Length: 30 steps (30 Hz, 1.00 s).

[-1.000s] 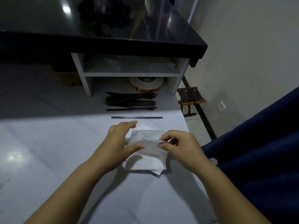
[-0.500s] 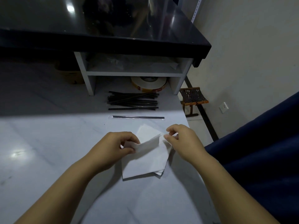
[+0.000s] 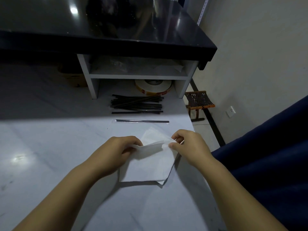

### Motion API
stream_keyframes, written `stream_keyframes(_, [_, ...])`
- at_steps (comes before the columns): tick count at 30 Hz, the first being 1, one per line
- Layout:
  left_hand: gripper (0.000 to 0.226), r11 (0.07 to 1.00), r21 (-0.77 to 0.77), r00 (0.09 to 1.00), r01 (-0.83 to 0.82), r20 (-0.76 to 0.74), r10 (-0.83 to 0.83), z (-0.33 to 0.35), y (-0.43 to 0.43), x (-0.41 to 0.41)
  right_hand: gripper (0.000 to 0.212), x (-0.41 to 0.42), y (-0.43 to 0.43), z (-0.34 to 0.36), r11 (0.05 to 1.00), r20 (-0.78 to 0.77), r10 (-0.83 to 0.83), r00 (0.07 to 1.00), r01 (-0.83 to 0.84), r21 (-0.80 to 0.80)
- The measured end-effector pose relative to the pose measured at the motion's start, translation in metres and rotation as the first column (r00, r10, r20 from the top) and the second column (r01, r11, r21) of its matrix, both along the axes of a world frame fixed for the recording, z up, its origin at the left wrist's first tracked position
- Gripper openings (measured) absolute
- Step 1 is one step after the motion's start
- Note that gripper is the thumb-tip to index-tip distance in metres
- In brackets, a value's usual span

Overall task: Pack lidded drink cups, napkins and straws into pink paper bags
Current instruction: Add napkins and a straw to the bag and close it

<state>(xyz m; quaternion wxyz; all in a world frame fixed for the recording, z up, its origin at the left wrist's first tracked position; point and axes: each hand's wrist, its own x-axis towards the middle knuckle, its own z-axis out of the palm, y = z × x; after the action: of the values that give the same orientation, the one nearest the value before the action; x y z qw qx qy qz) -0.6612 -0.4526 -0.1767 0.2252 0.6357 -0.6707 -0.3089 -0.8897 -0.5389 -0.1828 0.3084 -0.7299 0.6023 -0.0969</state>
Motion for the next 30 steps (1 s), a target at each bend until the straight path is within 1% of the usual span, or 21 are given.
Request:
stream_keyframes(4, [0.035, 0.998, 0.030, 0.997, 0.056, -0.051, -0.054, 0.006, 0.001, 0.002, 0.010, -0.001, 0.002, 0.004, 0.996, 0.037, -0.028, 0.999, 0.030, -0.081])
stream_keyframes(6, [0.032, 0.997, 0.002, 0.995, 0.077, -0.065, -0.077, 0.009, 0.000, 0.000, 0.011, 0.000, 0.005, 0.008, 0.994, 0.110, -0.034, 0.993, 0.046, -0.102])
stream_keyframes(9, [0.021, 0.991, -0.119, 0.997, 0.058, -0.049, -0.064, 0.008, -0.004, -0.003, 0.010, 0.002, 0.009, 0.015, 0.998, 0.221, -0.002, 0.975, 0.014, -0.053])
stream_keyframes(11, [0.011, 0.984, -0.178, 1.000, -0.003, -0.006, 0.002, 0.006, -0.005, -0.005, 0.008, 0.004, 0.011, 0.020, 0.999, 0.248, 0.046, 0.968, -0.045, -0.010])
stream_keyframes(13, [0.005, 0.983, -0.178, 0.997, -0.050, 0.056, 0.061, 0.004, -0.005, -0.005, 0.007, 0.008, 0.012, 0.026, 0.994, 0.277, 0.087, 0.957, -0.101, 0.036])
stream_keyframes(14, [0.005, 0.986, -0.161, 0.996, -0.052, 0.070, 0.064, 0.004, -0.005, -0.003, 0.006, 0.010, 0.012, 0.028, 0.991, 0.300, 0.101, 0.949, -0.123, 0.055])
stream_keyframes(16, [0.004, 0.991, -0.134, 0.998, -0.022, 0.057, 0.030, 0.006, -0.008, 0.000, 0.006, 0.015, 0.009, 0.033, 0.985, 0.350, 0.121, 0.929, -0.157, 0.076])
stream_keyframes(18, [0.008, 0.989, -0.146, 1.000, -0.005, 0.014, 0.007, 0.009, -0.012, 0.004, 0.005, 0.021, 0.006, 0.036, 0.976, 0.378, 0.146, 0.914, -0.194, 0.094])
stream_keyframes(20, [0.014, 0.989, -0.142, 0.999, -0.034, -0.016, 0.032, 0.012, -0.015, 0.008, 0.004, 0.027, 0.000, 0.039, 0.969, 0.382, 0.167, 0.909, -0.224, 0.108])
stream_keyframes(22, [0.017, 0.986, -0.151, 0.997, -0.073, -0.019, 0.071, 0.012, -0.016, 0.014, 0.008, 0.034, -0.010, 0.038, 0.976, 0.373, 0.155, 0.915, -0.200, 0.084])
stream_keyframes(24, [0.023, 0.981, -0.148, 0.992, -0.128, -0.030, 0.125, 0.010, -0.016, 0.021, 0.011, 0.041, -0.023, 0.033, 0.989, 0.309, 0.137, 0.941, -0.145, 0.003])
stream_keyframes(25, [0.030, 0.979, -0.126, 0.987, -0.159, -0.036, 0.155, 0.010, -0.016, 0.025, 0.009, 0.044, -0.031, 0.029, 0.989, 0.227, 0.147, 0.963, -0.137, -0.058])
stream_keyframes(26, [0.038, 0.977, -0.101, 0.982, -0.186, -0.036, 0.183, 0.010, -0.017, 0.029, 0.004, 0.047, -0.038, 0.025, 0.981, 0.114, 0.169, 0.979, -0.156, -0.114])
stream_keyframes(27, [0.044, 0.975, -0.083, 0.979, -0.204, -0.023, 0.203, 0.009, -0.018, 0.032, 0.008, 0.051, -0.045, 0.020, 0.968, -0.011, 0.195, 0.981, -0.194, -0.159])
stream_keyframes(28, [0.046, 0.974, -0.077, 0.977, -0.212, -0.003, 0.213, 0.009, -0.020, 0.035, 0.017, 0.053, -0.051, 0.015, 0.952, -0.125, 0.222, 0.967, -0.243, -0.186])
stream_keyframes(30, [0.039, 0.973, -0.084, 0.976, -0.213, 0.032, 0.217, 0.008, -0.023, 0.039, 0.027, 0.058, -0.062, 0.007, 0.921, -0.273, 0.269, 0.923, -0.330, -0.205])
